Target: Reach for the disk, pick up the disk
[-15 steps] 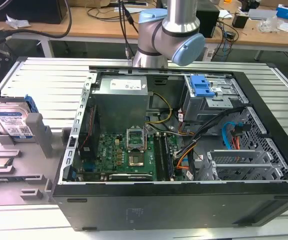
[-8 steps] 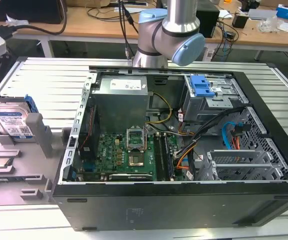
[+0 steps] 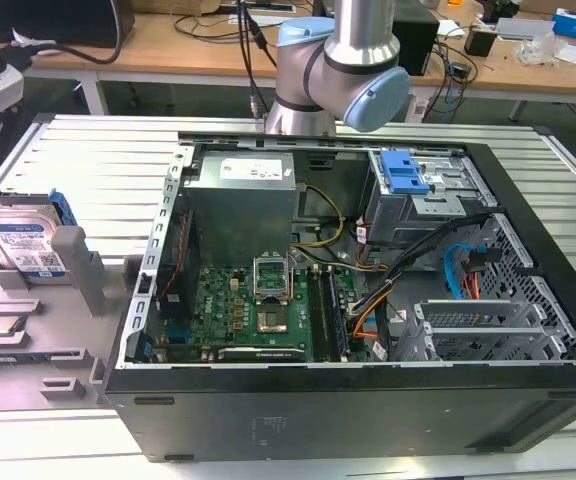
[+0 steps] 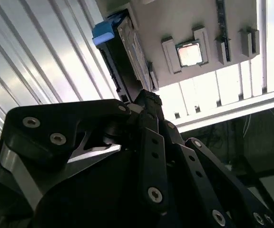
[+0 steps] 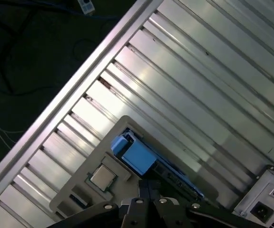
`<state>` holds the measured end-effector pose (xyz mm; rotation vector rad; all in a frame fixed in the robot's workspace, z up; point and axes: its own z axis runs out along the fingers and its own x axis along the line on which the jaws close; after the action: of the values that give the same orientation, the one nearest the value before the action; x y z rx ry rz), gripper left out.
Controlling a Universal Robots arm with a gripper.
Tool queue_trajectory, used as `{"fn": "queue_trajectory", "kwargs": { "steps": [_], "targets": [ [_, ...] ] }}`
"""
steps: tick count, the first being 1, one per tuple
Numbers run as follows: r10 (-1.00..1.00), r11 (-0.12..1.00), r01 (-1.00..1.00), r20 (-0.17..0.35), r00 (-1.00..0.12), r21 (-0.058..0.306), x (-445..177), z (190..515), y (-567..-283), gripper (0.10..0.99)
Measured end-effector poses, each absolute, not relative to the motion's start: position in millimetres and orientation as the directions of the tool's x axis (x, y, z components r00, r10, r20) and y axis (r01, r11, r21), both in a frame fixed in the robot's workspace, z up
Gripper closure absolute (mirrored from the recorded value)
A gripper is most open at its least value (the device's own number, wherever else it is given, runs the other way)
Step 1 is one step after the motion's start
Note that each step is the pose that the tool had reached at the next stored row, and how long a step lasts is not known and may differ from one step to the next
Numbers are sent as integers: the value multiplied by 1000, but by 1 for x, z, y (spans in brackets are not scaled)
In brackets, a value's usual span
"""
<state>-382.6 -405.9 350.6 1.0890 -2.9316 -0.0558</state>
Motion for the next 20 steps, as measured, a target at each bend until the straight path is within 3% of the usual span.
{"fn": "queue_trajectory", "kwargs": {
  "steps": [20],
  "targets": [
    [-932,363,-931,0,-363,38,-383,351,-406,980]
  ]
}}
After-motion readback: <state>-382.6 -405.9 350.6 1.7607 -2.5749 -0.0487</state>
